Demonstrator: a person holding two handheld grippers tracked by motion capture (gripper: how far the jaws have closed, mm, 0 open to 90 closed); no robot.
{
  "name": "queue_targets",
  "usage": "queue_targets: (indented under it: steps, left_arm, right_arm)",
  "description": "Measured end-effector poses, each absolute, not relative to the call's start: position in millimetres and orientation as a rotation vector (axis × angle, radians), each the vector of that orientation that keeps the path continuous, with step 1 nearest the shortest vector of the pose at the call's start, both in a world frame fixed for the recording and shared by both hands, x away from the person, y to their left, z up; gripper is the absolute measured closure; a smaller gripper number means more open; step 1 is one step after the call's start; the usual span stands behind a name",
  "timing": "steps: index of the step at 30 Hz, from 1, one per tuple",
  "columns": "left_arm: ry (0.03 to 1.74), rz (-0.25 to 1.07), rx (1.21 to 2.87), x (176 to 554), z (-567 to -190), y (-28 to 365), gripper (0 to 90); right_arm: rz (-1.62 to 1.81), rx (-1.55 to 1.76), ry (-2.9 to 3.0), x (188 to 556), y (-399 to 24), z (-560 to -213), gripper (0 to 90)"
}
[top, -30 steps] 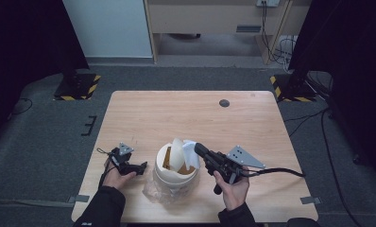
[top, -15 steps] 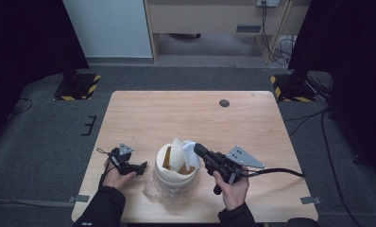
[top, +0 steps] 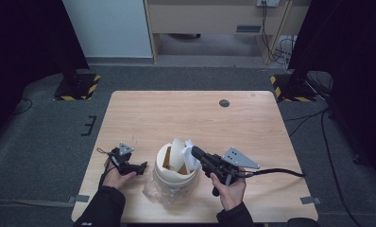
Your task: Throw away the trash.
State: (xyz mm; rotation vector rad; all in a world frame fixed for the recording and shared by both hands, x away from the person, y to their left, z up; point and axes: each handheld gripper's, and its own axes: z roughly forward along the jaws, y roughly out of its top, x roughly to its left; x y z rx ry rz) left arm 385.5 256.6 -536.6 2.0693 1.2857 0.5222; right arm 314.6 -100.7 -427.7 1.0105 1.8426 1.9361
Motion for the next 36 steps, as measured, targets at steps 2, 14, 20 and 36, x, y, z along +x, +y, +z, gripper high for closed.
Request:
queue_targets:
  steps: [2, 14, 20, 36]
  left_arm:
    - [1.286, 0.522, 2.069, 386, -537, 257, 0.0]
    - [1.287, 0.522, 2.067, 386, -537, 257, 0.0]
    - [1.287, 0.522, 2.068, 386, -537, 257, 0.0]
    - [1.287, 0.522, 2.068, 386, -537, 257, 0.0]
  right_arm:
    - [1.93, 1.004, 1.859, 315, -101, -428, 89.1]
    - [1.874, 0.99, 1.943, 310, -97, -437, 89.1]
    - [1.843, 0.988, 2.013, 311, -95, -441, 89.1]
    - [1.799, 0.945, 2.036, 315, -100, -437, 63.5]
